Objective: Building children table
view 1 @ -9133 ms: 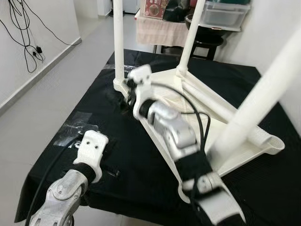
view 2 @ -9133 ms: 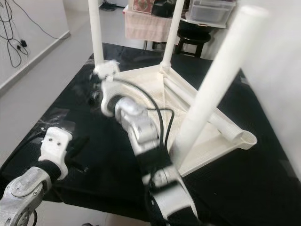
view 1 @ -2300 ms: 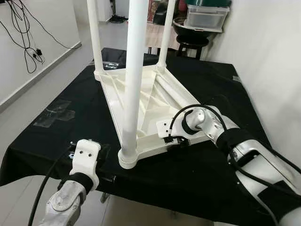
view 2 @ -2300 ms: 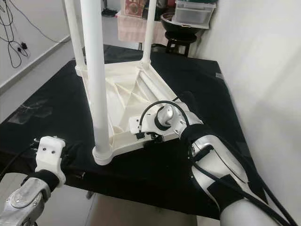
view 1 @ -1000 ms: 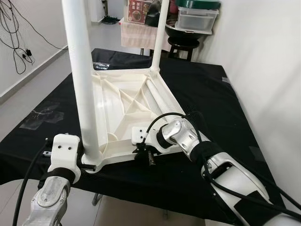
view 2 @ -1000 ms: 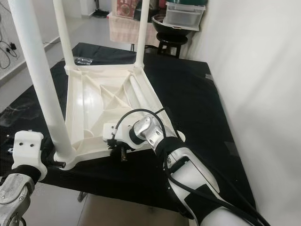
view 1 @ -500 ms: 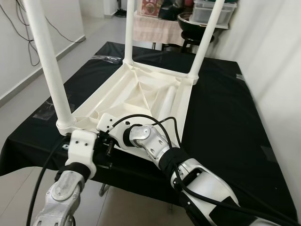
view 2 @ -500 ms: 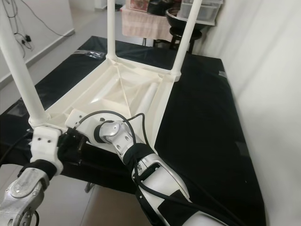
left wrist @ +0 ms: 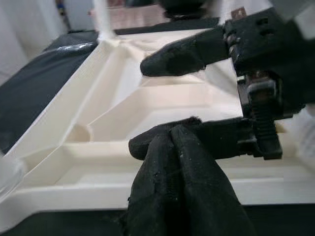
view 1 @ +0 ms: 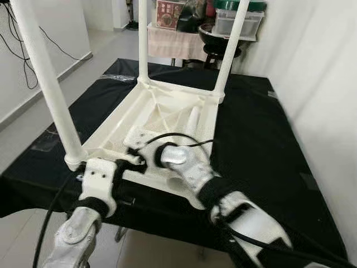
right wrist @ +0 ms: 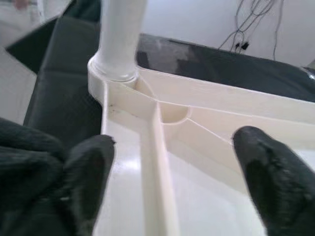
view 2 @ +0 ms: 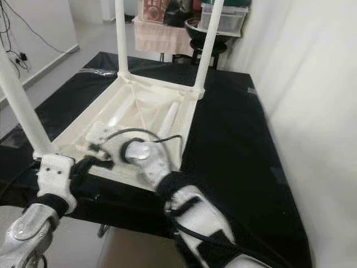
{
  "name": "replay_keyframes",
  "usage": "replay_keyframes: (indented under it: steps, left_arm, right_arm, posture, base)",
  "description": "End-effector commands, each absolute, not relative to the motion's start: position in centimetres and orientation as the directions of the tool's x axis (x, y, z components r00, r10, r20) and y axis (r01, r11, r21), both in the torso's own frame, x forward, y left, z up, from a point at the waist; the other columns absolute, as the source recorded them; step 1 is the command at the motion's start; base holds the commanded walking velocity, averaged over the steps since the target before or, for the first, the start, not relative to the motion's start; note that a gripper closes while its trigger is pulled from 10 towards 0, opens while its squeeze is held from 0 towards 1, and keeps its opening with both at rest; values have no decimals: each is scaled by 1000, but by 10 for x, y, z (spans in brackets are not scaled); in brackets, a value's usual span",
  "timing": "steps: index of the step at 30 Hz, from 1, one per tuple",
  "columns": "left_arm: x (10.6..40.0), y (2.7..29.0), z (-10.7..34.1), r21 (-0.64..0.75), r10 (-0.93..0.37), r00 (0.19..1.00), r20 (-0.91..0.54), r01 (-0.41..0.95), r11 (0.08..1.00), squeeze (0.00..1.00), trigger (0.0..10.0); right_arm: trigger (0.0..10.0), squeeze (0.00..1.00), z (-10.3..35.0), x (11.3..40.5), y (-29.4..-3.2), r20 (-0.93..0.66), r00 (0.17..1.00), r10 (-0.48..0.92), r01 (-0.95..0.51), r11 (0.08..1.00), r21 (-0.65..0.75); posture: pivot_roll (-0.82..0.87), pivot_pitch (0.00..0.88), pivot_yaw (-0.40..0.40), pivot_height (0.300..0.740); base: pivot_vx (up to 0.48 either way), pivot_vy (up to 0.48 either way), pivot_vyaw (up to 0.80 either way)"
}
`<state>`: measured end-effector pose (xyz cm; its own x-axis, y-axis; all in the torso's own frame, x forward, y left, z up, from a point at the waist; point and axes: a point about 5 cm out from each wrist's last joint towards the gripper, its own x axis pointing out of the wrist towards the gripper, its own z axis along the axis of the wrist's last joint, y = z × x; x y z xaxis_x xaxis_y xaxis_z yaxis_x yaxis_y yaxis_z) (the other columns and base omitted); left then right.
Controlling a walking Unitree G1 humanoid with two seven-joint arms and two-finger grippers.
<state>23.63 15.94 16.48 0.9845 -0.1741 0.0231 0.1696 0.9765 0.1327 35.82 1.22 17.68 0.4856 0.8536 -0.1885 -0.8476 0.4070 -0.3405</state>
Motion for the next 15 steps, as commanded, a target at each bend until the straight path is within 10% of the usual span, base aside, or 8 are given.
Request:
replay_keyframes:
  steps: [1, 15]
  left_arm:
    - [238, 161, 155, 148, -170, 985, -33, 173, 974, 0, 10000]
    - [235, 151, 153, 135, -325, 944, -52, 329, 935, 0, 10000]
  right_arm:
    - [10000, 1000, 200, 360, 6, -65, 471, 880, -848, 431, -309]
    - [10000, 1000, 229, 350, -69, 97, 572, 815, -766, 572, -293]
  posture:
    - [32, 26, -76, 740]
    - [-4, 6, -51, 740]
  base:
    - [0, 0, 0]
    - [0, 0, 0]
